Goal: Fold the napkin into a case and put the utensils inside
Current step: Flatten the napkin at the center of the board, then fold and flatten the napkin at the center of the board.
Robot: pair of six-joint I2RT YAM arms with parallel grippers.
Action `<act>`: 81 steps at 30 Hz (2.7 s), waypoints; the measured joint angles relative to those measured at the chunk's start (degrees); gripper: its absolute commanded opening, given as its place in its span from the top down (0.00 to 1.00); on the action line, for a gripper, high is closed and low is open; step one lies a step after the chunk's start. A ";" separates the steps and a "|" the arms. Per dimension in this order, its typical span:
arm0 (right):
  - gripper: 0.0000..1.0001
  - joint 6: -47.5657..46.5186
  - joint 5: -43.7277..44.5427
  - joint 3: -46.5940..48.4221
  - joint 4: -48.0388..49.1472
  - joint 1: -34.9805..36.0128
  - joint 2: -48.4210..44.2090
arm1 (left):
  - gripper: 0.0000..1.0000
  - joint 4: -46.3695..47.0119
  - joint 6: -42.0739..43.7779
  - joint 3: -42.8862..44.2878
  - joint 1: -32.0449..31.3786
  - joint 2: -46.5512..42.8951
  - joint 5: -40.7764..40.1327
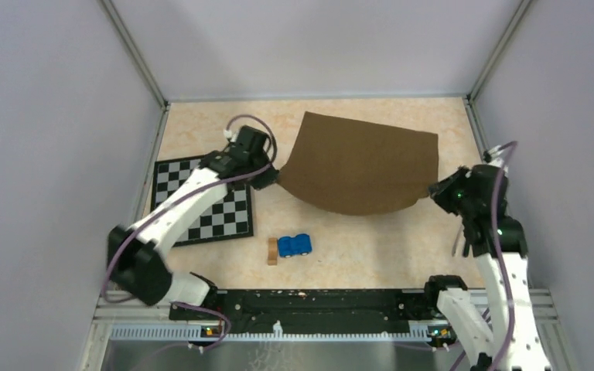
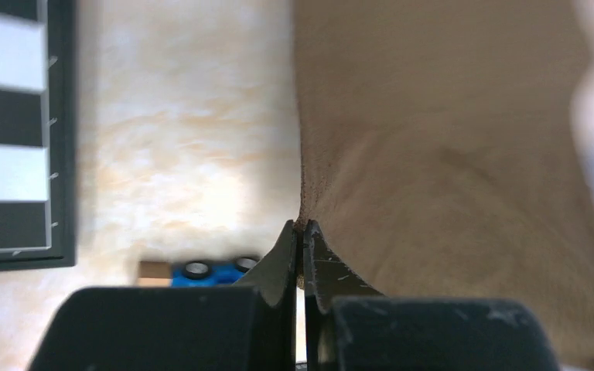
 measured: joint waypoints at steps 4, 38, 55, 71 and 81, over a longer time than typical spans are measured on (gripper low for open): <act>1.00 -4.31 -5.14 10.97 0.92 0.02 -12.33 | 1.00 8.44 8.52 -1.09 0.04 -20.48 6.21; 1.00 -9.90 -2.82 27.82 37.31 -8.72 53.96 | 1.00 46.12 24.02 45.33 11.93 44.98 21.33; 1.00 -14.36 -12.87 19.74 25.66 -8.74 46.71 | 1.00 36.89 24.37 18.99 12.44 27.04 20.57; 1.00 -17.16 -13.66 3.13 23.30 -8.74 34.77 | 1.00 29.57 23.93 2.25 13.11 20.96 27.78; 1.00 -18.32 -12.41 0.76 22.91 -8.76 33.86 | 1.00 28.98 24.02 0.04 13.09 19.19 30.58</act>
